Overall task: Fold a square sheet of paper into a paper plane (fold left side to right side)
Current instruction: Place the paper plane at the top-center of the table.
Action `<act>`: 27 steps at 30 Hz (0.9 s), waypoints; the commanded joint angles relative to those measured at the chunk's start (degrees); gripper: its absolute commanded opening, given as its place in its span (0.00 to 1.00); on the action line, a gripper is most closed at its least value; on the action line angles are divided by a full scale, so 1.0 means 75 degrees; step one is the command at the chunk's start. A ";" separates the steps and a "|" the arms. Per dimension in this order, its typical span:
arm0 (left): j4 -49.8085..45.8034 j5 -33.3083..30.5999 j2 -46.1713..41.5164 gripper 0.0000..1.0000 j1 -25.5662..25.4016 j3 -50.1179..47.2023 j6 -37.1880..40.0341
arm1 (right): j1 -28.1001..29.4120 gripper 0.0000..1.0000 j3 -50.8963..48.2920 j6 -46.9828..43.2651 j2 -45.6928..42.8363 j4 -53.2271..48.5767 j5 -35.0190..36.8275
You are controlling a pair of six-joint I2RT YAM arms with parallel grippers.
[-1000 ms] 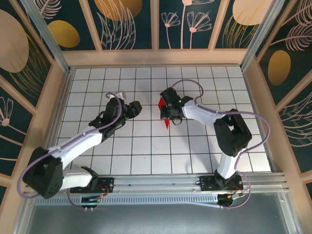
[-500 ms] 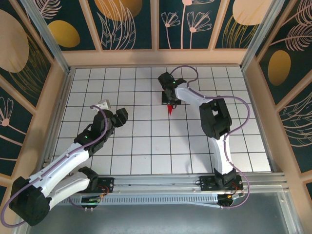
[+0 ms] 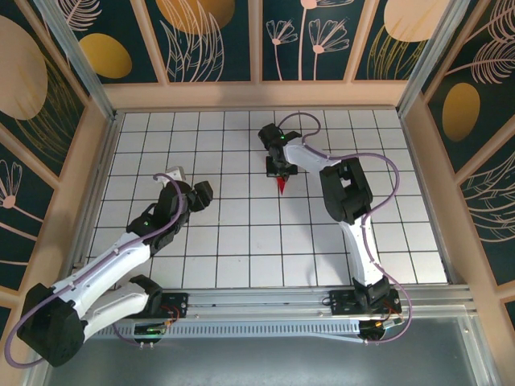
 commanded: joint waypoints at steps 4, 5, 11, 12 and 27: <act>0.0120 0.0174 0.0142 0.77 0.0020 0.0037 0.0022 | -0.0078 0.03 0.0190 -0.0129 0.0237 -0.0102 -0.0070; 0.0120 0.0186 0.0155 0.77 0.0020 0.0046 0.0021 | -0.0090 0.03 0.0172 -0.0127 0.0246 -0.0093 -0.0077; 0.0104 0.0180 0.0202 0.77 0.0020 0.0066 0.0022 | -0.0090 0.08 -0.0020 -0.0122 0.0243 0.0056 -0.0192; 0.0095 0.0179 0.0202 0.77 0.0020 0.0066 0.0020 | -0.0091 0.09 -0.0050 -0.0125 0.0237 0.0084 -0.0202; 0.0015 0.0050 0.0203 0.78 0.0020 0.0148 0.0078 | -0.0090 0.28 -0.0627 -0.0043 -0.0082 0.0402 -0.0132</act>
